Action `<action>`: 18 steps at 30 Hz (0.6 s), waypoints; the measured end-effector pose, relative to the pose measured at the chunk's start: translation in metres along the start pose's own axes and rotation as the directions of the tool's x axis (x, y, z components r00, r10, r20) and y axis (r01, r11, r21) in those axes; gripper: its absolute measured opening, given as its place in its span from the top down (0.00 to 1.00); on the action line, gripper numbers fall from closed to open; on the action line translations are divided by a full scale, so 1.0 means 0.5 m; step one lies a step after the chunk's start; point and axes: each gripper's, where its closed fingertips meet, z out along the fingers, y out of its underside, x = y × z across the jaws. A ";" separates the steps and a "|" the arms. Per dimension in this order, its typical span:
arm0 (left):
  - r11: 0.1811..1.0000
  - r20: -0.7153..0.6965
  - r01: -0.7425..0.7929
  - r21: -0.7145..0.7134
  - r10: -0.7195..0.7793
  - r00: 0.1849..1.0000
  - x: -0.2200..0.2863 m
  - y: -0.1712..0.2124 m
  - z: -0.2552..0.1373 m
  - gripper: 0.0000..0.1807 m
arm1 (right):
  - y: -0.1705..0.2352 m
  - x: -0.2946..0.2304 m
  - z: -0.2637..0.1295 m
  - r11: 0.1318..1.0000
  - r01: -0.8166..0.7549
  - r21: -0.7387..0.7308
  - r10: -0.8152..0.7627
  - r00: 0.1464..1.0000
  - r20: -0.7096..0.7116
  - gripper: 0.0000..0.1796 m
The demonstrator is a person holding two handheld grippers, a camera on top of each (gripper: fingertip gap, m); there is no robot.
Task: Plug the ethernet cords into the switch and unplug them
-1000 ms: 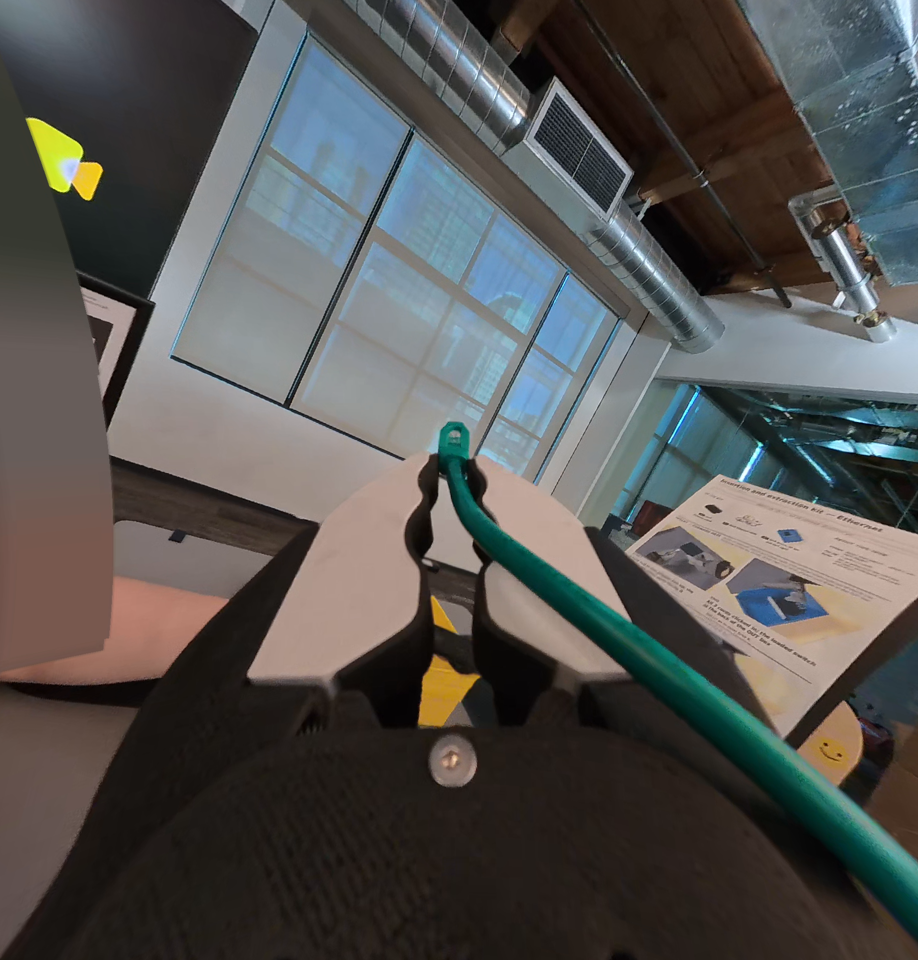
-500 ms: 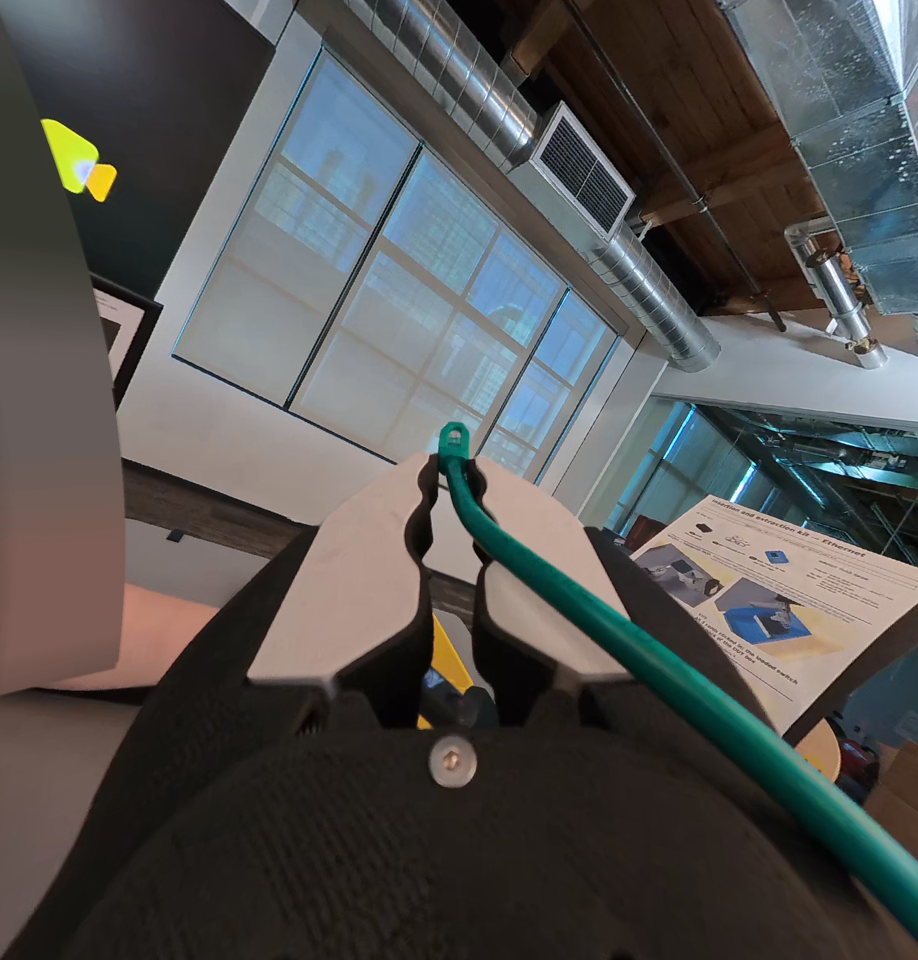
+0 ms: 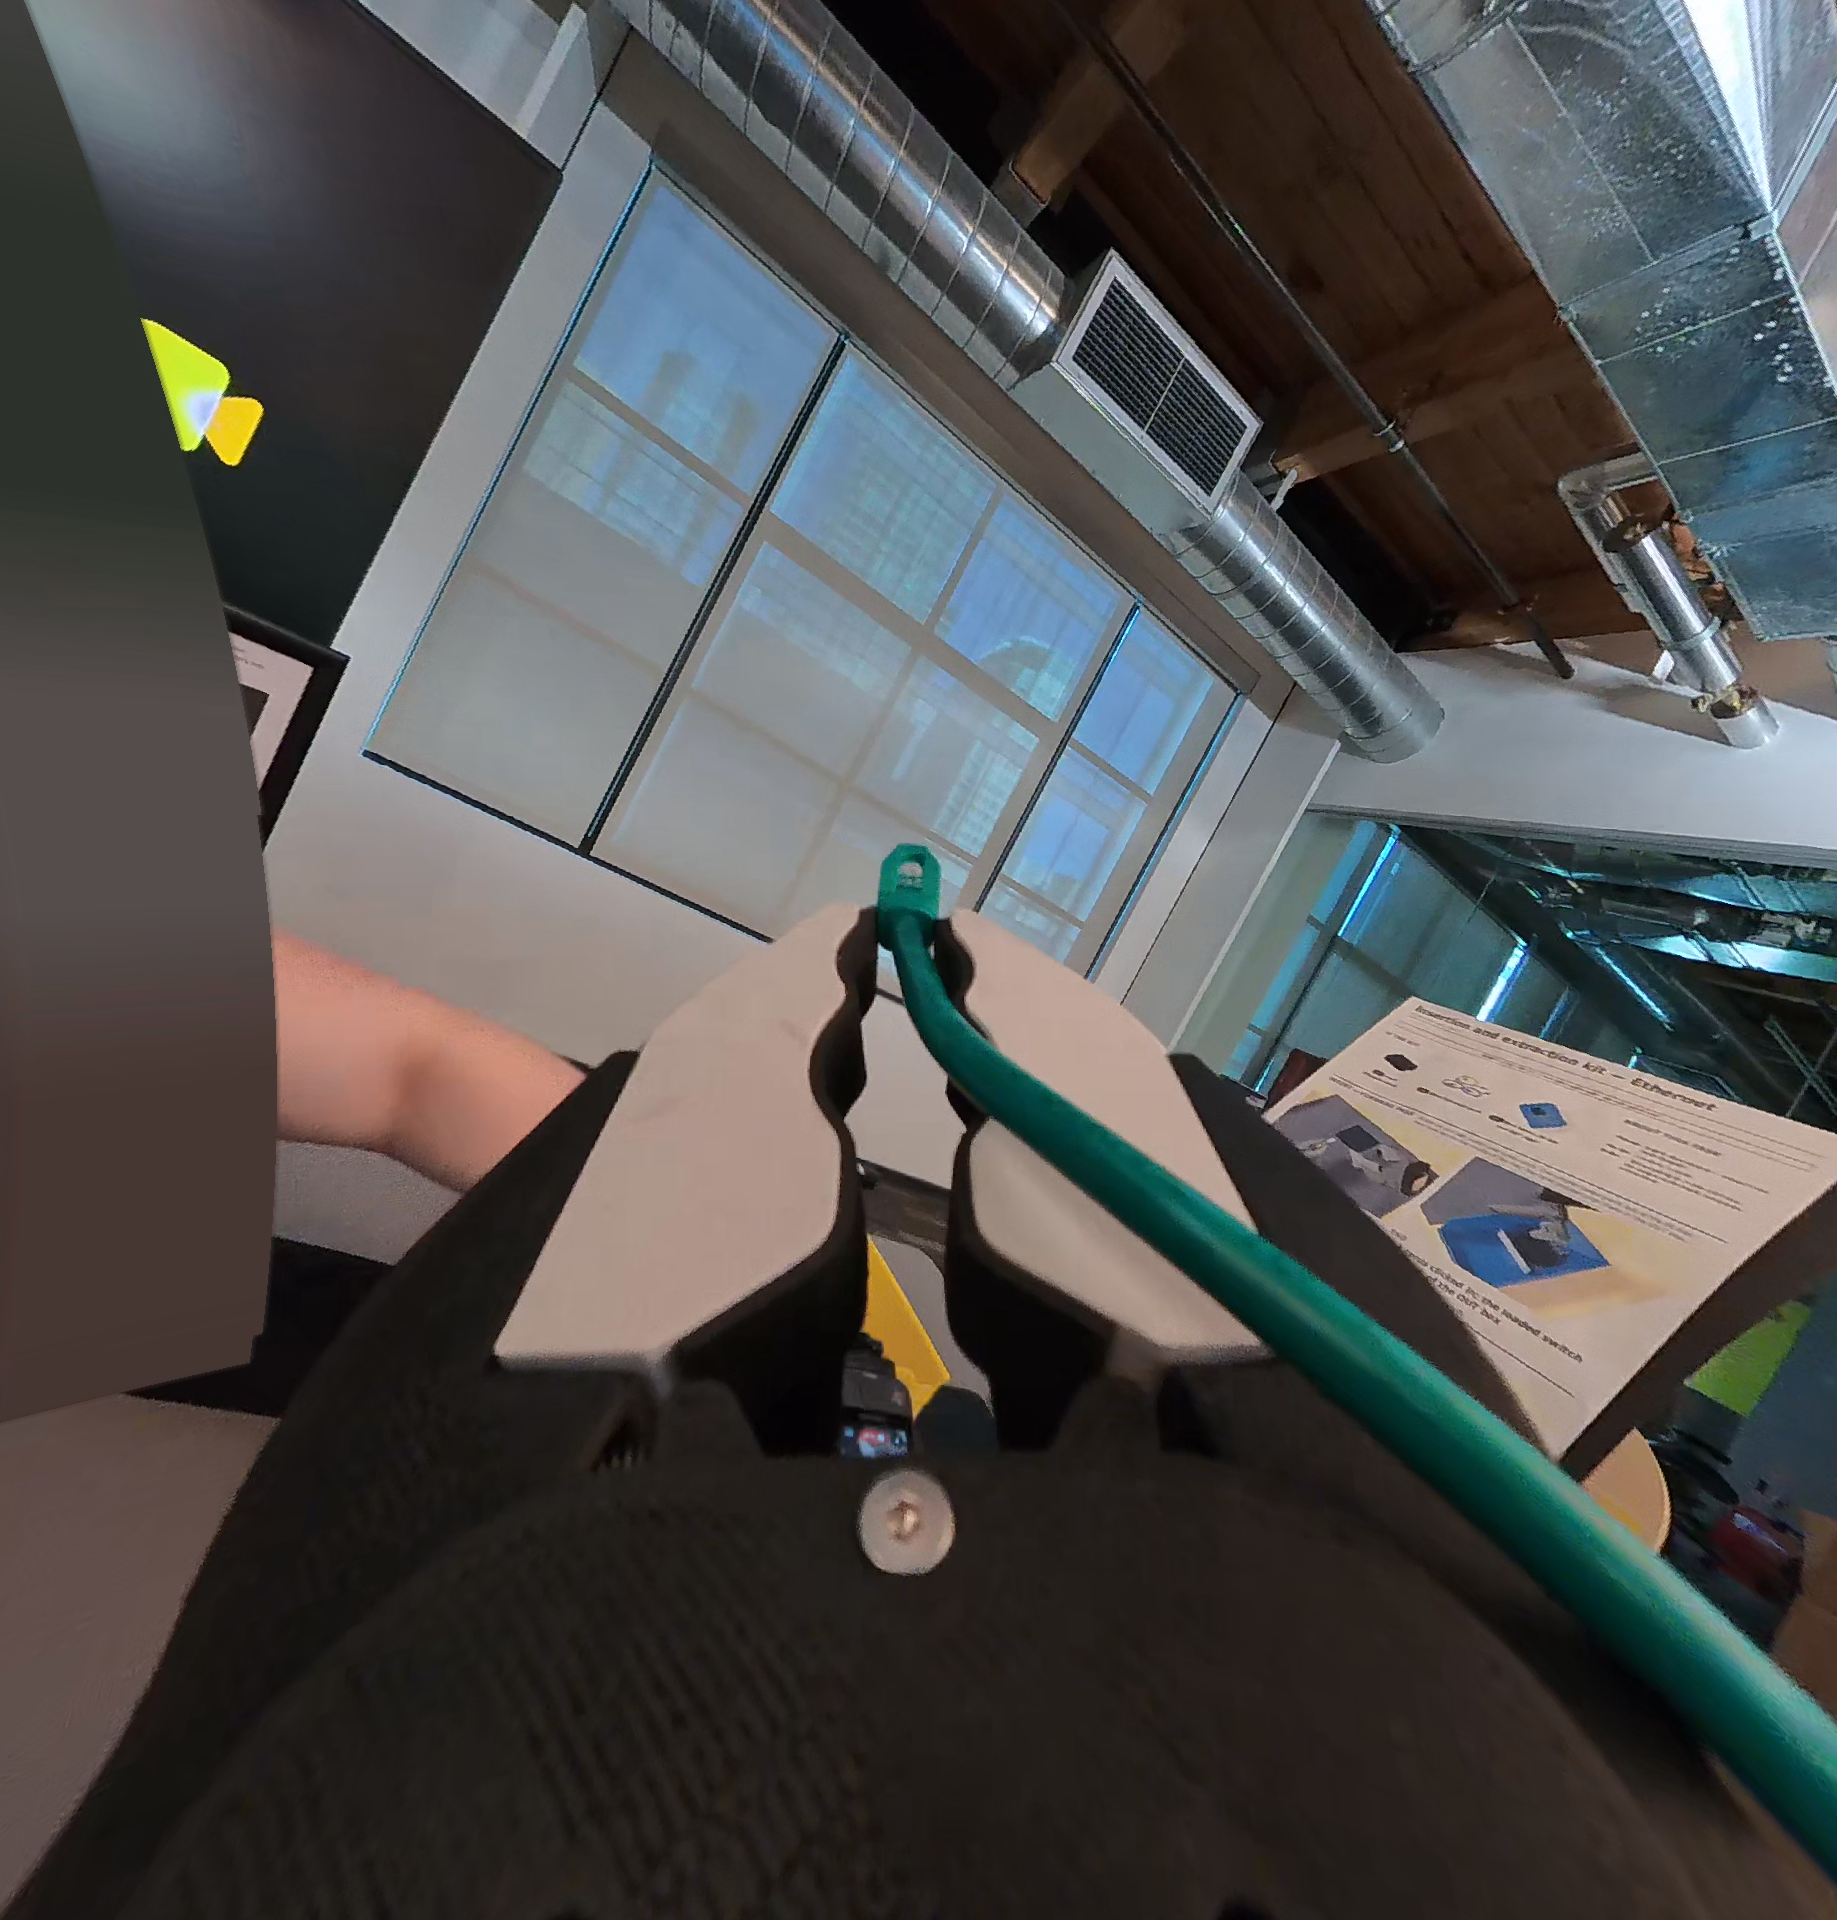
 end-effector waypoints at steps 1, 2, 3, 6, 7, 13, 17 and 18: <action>0.999 -0.008 -0.039 -0.018 0.039 0.999 -0.001 -0.001 0.008 0.43 | 0.002 0.004 -0.002 1.000 0.000 -0.007 0.000 1.000 -0.006 0.94; 0.997 -0.022 -0.067 -0.031 0.067 0.998 0.001 -0.003 0.016 0.44 | 0.004 0.007 -0.004 1.000 0.001 -0.013 -0.001 1.000 -0.014 0.94; 0.996 -0.031 -0.084 -0.040 0.083 0.996 0.001 -0.004 0.024 0.43 | 0.005 0.011 -0.007 1.000 0.002 -0.016 -0.002 1.000 -0.019 0.94; 0.995 -0.080 -0.091 -0.034 0.088 0.993 0.006 -0.007 0.035 0.42 | 0.003 0.022 -0.017 1.000 -0.003 -0.009 0.002 0.999 -0.034 0.94; 0.996 -0.096 -0.084 -0.024 0.081 0.992 0.006 -0.006 0.037 0.42 | 0.004 0.027 -0.020 1.000 -0.008 -0.005 0.008 0.999 -0.039 0.94; 0.997 -0.112 -0.075 0.022 0.077 0.991 0.006 -0.006 0.039 0.41 | 0.018 0.045 -0.025 0.999 -0.050 -0.003 0.050 0.998 -0.050 0.94; 0.996 -0.112 -0.086 -0.003 0.085 0.990 0.005 -0.005 0.039 0.42 | 0.028 0.043 -0.019 0.998 -0.052 -0.021 0.051 0.998 -0.045 0.94; 0.996 -0.112 -0.087 -0.010 0.085 0.990 0.005 -0.004 0.039 0.42 | 0.030 0.041 -0.017 0.998 -0.051 -0.026 0.049 0.998 -0.042 0.94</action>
